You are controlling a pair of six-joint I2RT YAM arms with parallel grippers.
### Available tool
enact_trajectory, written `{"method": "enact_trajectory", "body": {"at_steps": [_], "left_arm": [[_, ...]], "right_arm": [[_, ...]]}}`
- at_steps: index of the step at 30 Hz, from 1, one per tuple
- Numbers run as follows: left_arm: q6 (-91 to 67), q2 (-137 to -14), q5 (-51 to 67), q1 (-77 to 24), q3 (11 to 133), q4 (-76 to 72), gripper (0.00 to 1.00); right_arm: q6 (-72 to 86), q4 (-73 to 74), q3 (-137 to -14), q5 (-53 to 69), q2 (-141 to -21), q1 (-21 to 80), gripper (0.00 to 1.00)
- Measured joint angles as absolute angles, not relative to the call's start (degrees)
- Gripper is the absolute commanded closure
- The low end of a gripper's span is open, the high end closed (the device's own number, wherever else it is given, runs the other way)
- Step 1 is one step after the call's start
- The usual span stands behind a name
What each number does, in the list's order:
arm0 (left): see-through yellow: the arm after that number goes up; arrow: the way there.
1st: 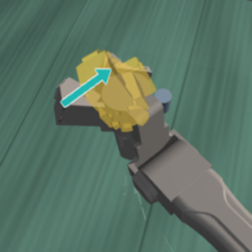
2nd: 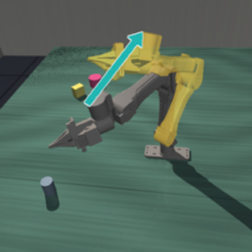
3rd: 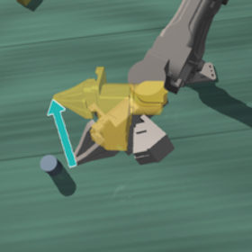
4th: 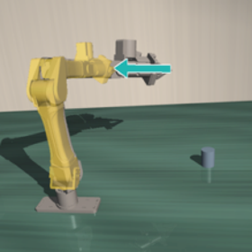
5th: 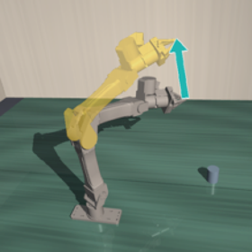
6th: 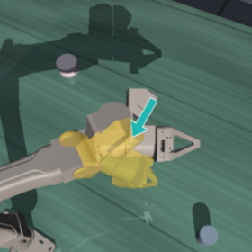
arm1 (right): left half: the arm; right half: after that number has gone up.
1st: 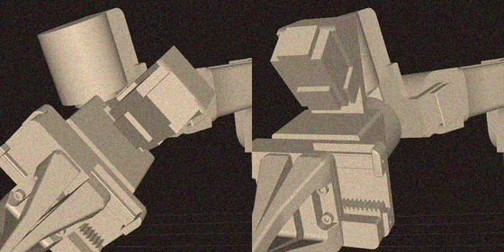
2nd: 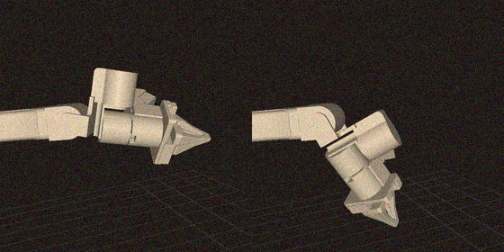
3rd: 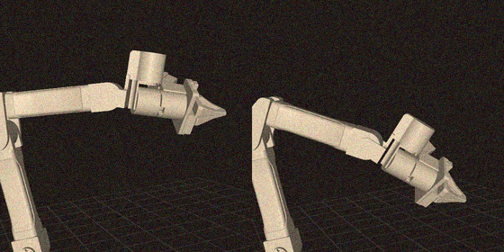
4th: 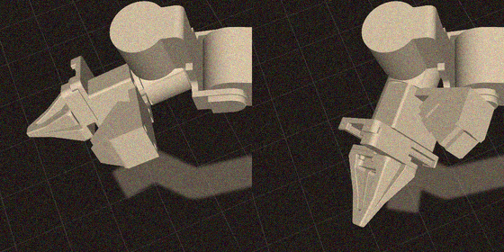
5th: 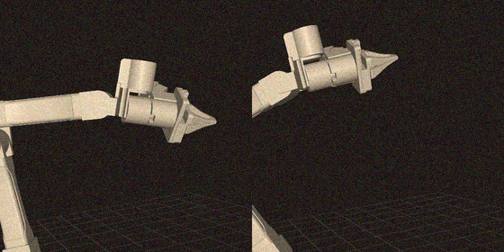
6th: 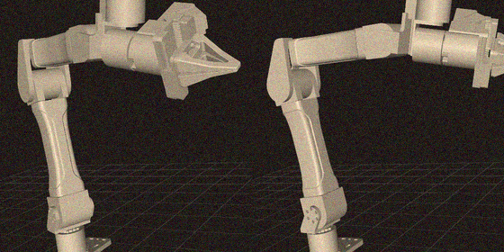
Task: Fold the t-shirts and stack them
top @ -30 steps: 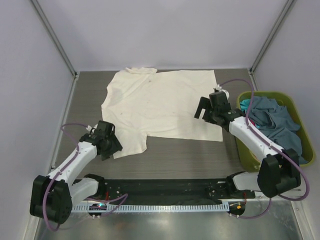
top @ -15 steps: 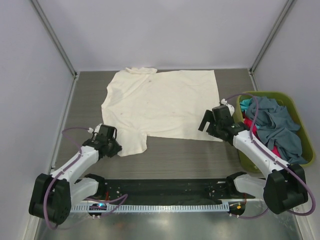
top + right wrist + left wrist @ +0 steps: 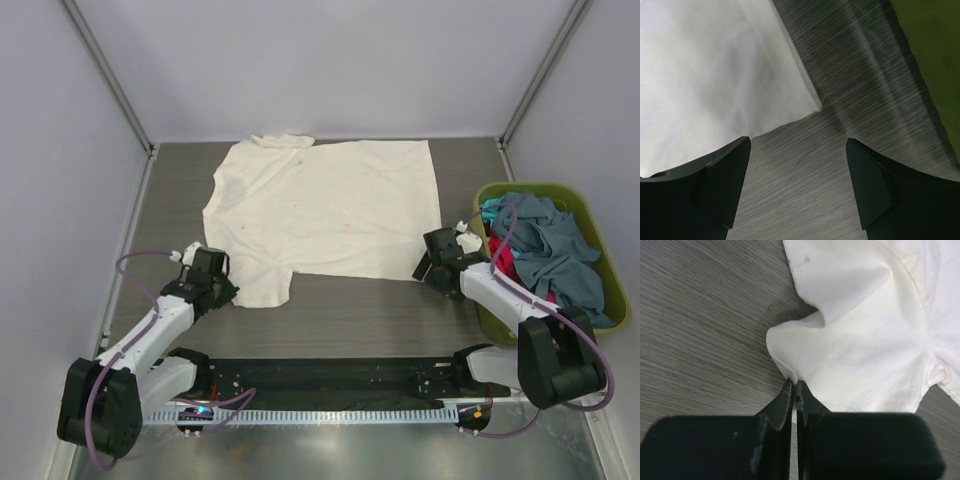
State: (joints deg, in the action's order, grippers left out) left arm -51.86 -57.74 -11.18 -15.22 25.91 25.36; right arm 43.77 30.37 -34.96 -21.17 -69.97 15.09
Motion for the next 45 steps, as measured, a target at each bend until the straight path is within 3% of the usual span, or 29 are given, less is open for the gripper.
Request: {"method": "enact_trajectory", "body": {"at_steps": [4,10,12,16,17,19,20,21,28,33,41,45], "left_arm": [[-51.57,-55.02,-11.31,-13.72,25.80,25.34,1.00],[-50.70,-54.17,-11.18,-12.21,25.61,25.30,1.00],[-50.57,-54.13,-11.05,-12.21,25.50,25.30,1.00],[-50.57,-53.69,-10.96,-12.21,25.26,25.30,1.00],[-50.57,-53.54,-10.96,-12.21,25.23,25.30,1.00],[-50.57,-53.15,-10.96,-12.19,25.23,25.30,1.00],[-50.57,-52.90,-10.94,-12.19,25.23,25.30,1.00],[-50.57,-52.69,-10.96,-12.19,25.23,25.39,1.00],[-51.05,-44.23,-10.90,-12.19,28.12,32.62,1.00],[-52.45,-37.39,-9.80,-12.19,35.14,38.70,1.00],[-52.01,-34.94,-9.39,-12.19,44.05,48.21,1.00],[-50.15,-37.54,-9.23,-12.19,46.39,49.63,1.00]], "right_arm": [[43.79,28.32,-34.54,-21.10,-73.58,13.78,0.28],[43.59,25.85,-34.92,-21.93,-75.50,13.26,0.32],[43.42,25.36,-35.16,-22.09,-76.03,13.19,0.39],[42.83,23.62,-35.81,-21.89,-77.30,12.84,0.64],[42.65,22.96,-36.03,-21.69,-77.73,12.69,0.75],[42.54,21.21,-36.16,-20.99,-78.32,12.47,0.85],[42.46,20.58,-36.16,-20.78,-78.41,12.38,0.96],[42.30,20.08,-36.16,-20.43,-78.43,12.29,0.99],[41.78,20.23,-35.92,-18.50,-77.36,11.77,0.99],[40.82,25.85,-34.81,-14.90,-70.06,11.99,0.99],[41.12,33.52,-35.24,-13.80,-55.42,12.16,0.99],[41.39,36.47,-37.41,-13.34,-54.98,12.27,0.99]]}}
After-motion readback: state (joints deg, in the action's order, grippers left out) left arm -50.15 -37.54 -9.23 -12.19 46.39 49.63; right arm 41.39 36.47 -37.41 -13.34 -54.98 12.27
